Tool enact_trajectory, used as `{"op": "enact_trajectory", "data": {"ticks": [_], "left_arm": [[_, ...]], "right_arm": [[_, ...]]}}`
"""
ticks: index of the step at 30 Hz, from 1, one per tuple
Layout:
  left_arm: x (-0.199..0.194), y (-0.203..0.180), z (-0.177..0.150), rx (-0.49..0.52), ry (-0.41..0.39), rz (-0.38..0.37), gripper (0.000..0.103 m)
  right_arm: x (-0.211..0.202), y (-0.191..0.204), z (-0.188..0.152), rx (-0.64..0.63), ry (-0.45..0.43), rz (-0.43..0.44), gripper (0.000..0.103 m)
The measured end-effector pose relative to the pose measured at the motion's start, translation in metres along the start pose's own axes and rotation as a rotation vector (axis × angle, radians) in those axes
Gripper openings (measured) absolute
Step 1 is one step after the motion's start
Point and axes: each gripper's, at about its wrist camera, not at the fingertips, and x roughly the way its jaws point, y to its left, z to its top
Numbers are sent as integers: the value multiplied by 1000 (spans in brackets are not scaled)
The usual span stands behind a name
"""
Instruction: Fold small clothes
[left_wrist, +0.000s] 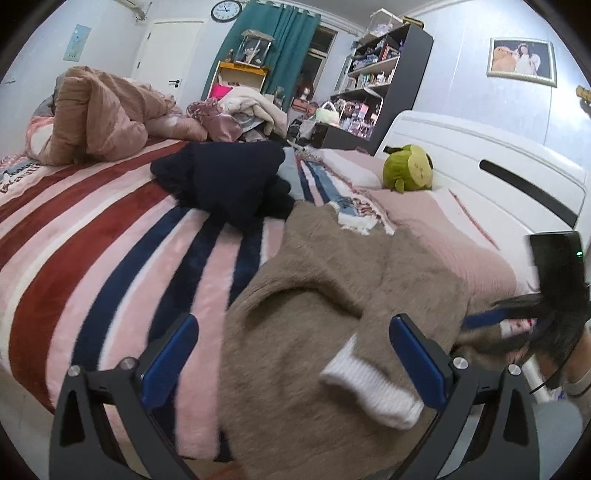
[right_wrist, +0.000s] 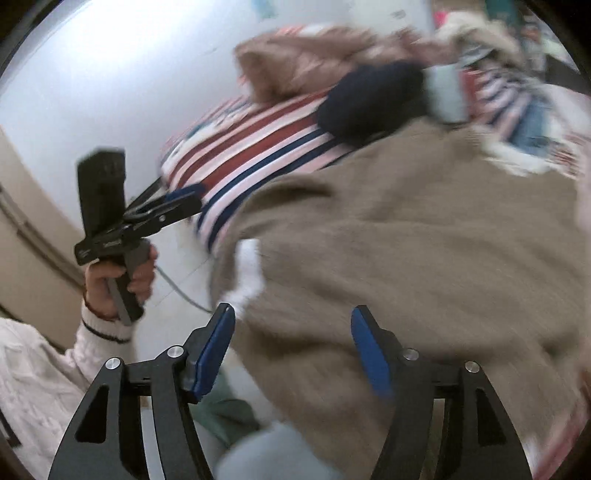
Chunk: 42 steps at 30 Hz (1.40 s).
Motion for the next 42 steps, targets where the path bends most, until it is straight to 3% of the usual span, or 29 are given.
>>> {"op": "enact_trajectory", "data": {"ticks": [3,5,8,12,14,16,17,19,20,21,22,27,29,32,38,42], "left_arm": [[4,13,-9,-5,42,-2,102],[7,19,-16,-26,72,-24,102],[16,22,-29,-58,122,-66,102],[25,17,-42,-59,173,-77,102],[29,15,-48,-61,194,-84,101],[32,13,-53,-76,218,-110,95],[36,11,-58,-83,239,-118,89],[41,6,-65,-75,258,-98,86],[41,4,-67,-65,255,-87,86],[42,1,-68,-54,254,-75,86],[43,-1,-68,-48,257,-67,86],[42,1,-63,-54,271,-58,59],[43,2,-59,-53,279,-63,34],[45,-2,-54,-47,282,-104,14],[15,-8,-26,-45,178,-161,9],[-16,-17,-7,-9,109,-178,8]], "right_arm": [[-55,-31,-41,141,-131,-88,65],[-87,-46,-78,207,-211,-234,65],[-100,-66,-122,264,-197,-378,68],[-91,-89,-166,402,-198,-301,68],[-84,-92,-178,416,-197,-285,68],[-77,-88,-182,413,-214,-202,64],[-71,-84,-181,407,-215,-156,58],[-62,-80,-178,374,-199,-138,54],[-58,-77,-175,361,-192,-144,48],[-54,-76,-171,348,-189,-138,35],[-51,-76,-167,348,-197,-111,30],[-54,-64,-156,313,-236,-88,24],[-57,-60,-152,312,-263,-67,22],[-63,-53,-142,309,-321,-17,16],[-90,-33,-125,278,-421,51,10],[-99,-17,-117,248,-420,18,9]]}}
